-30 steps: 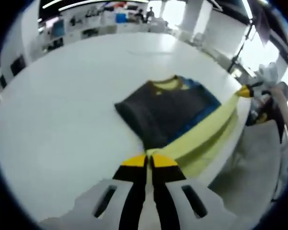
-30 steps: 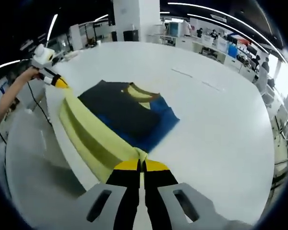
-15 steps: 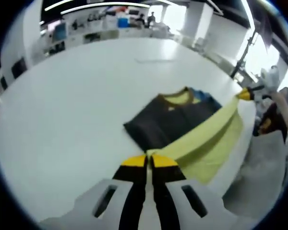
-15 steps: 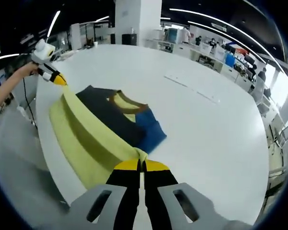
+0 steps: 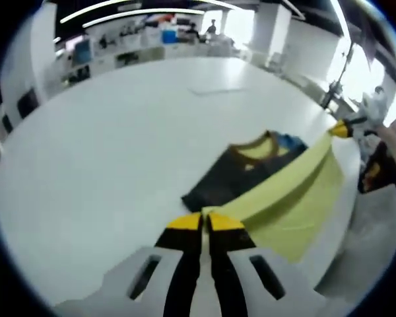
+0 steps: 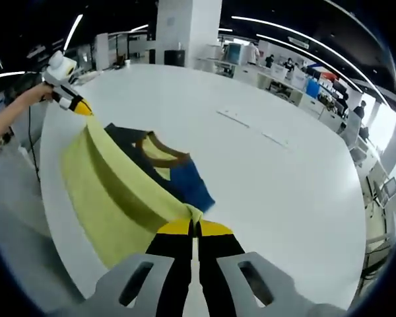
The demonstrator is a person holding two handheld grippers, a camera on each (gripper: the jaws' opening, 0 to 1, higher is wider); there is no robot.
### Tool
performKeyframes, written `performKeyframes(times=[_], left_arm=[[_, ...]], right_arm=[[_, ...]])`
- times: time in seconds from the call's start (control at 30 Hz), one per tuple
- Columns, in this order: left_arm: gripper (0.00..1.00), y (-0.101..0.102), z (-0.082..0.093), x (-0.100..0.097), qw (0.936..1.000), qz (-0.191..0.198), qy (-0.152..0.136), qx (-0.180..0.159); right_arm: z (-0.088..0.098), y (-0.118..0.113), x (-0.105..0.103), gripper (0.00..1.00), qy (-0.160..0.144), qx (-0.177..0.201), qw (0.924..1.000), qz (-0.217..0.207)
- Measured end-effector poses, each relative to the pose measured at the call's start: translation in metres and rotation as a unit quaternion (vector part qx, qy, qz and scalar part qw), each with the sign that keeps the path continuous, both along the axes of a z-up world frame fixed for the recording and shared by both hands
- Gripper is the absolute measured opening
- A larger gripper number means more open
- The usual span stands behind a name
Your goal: Fold the garment on the visible template until the final outline fits inside the template.
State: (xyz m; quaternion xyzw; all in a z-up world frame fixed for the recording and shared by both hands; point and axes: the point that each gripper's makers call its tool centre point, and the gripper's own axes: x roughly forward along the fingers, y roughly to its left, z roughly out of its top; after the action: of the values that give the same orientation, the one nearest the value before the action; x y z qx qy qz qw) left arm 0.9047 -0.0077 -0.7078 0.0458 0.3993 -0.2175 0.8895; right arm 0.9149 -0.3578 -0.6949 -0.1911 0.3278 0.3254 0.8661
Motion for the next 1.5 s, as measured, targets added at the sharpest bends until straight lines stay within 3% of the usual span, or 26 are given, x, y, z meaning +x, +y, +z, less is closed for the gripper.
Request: performKeyframes(times=[0.3, 0.57, 0.77, 1.5], left_arm=[[0.0, 0.002, -0.001, 0.016, 1.0, 0.004, -0.008, 0.002], [0.0, 0.006, -0.012, 0.034, 0.9999, 0.008, -0.003, 0.006], [0.0, 0.008, -0.026, 0.038, 0.9998, 0.008, 0.011, 0.012], [0.0, 0.015, -0.053, 0.047, 0.9991, 0.02, 0.036, 0.009]], right_arm=[[-0.006, 0.001, 0.018, 0.02, 0.001, -0.003, 1.0, -0.003], [-0.016, 0.002, 0.032, 0.02, 0.004, -0.008, 1.0, -0.004], [-0.03, 0.003, 0.038, 0.02, 0.015, -0.015, 0.9998, -0.003], [-0.064, 0.002, 0.048, 0.02, 0.045, -0.02, 0.9987, -0.012]])
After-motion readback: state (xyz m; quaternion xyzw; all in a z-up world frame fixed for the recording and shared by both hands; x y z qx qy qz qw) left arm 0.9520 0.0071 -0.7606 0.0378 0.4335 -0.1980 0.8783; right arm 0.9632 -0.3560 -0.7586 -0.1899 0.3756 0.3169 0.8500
